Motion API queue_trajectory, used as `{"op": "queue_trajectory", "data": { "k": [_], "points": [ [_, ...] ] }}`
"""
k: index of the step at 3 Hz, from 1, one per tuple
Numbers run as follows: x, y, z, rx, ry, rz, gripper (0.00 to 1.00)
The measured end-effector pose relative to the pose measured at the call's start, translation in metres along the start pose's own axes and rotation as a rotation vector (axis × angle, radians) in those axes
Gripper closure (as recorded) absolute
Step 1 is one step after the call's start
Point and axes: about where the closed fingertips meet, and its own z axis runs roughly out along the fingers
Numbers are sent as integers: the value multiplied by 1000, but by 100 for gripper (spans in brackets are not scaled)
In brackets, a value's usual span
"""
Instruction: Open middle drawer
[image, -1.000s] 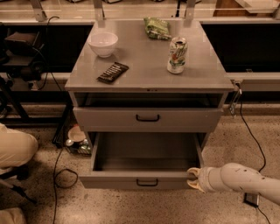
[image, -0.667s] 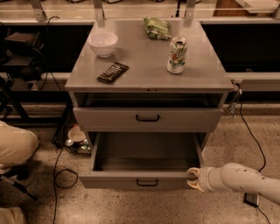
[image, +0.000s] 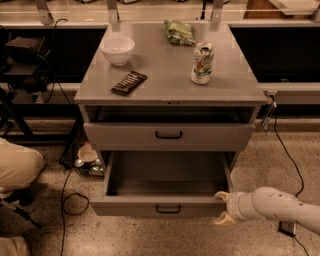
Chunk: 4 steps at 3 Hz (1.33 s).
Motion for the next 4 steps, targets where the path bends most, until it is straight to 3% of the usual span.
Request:
{"op": "queue_trajectory", "data": {
  "k": [1, 2, 4],
  "points": [
    [0, 1, 1, -2, -1, 0, 0],
    [0, 1, 1, -2, -1, 0, 0],
    [-16, 10, 18, -82, -3, -63, 0]
  ]
}}
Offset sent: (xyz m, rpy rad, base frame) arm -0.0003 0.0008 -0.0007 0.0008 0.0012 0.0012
